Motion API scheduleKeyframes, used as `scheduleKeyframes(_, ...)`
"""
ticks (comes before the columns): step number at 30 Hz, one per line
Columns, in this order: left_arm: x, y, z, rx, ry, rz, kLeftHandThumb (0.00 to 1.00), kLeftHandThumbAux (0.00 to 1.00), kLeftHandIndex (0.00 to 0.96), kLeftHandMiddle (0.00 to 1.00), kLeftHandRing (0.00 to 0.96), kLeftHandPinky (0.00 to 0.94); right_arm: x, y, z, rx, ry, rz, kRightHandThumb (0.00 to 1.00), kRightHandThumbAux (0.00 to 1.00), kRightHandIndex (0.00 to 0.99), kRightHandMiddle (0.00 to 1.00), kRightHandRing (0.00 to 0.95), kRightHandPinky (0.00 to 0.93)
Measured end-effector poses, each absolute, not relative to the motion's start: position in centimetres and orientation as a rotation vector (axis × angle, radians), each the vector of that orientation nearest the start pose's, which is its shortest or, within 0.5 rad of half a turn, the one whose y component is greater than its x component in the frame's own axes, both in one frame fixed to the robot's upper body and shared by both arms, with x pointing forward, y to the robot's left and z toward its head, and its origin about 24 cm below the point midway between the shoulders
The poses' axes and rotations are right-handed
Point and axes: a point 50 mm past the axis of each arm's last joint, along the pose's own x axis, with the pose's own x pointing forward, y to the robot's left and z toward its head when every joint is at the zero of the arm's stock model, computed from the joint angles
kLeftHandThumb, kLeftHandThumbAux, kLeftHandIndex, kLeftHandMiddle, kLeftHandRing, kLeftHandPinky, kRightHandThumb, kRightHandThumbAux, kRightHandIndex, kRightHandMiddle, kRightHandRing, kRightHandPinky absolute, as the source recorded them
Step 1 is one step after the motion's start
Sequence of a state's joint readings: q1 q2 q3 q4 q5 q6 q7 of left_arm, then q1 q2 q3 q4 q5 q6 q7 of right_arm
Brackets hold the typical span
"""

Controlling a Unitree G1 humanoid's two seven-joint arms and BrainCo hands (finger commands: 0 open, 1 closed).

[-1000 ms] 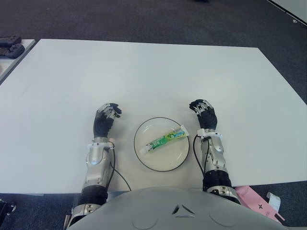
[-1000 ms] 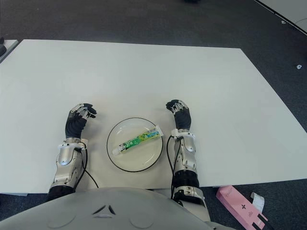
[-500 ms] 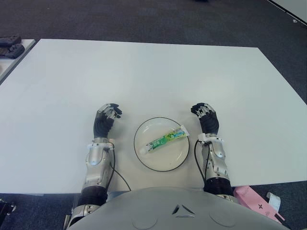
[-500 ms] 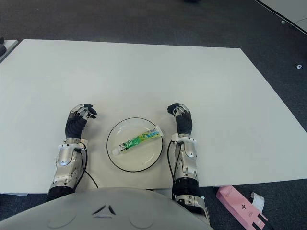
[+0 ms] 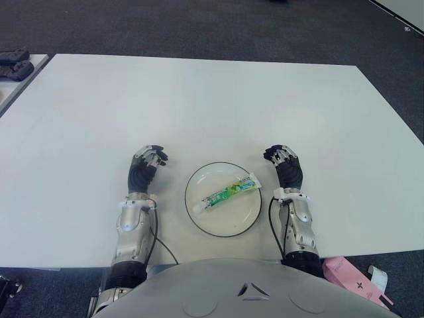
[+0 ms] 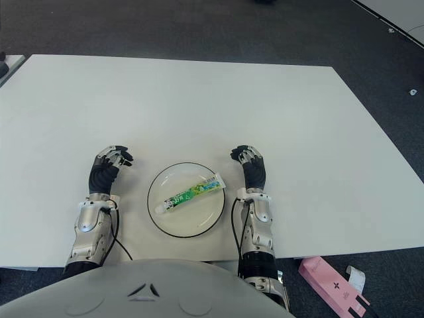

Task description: Put the toothpaste on the table into the plate.

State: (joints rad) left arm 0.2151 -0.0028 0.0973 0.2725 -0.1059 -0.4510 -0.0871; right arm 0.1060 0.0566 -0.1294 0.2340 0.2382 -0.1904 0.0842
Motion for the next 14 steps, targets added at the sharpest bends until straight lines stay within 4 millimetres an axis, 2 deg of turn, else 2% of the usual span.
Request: scheduleKeyframes(14, 18.95, 18.42, -1.99, -0.073, 0.014, 0.109, 0.696, 0.721, 0.433, 0.548, 0.528, 0.508, 21.62, -17.35, -1.70, 0.285, 0.118, -0.144, 0.704, 0.727, 0.430, 0.506, 0.497, 0.488)
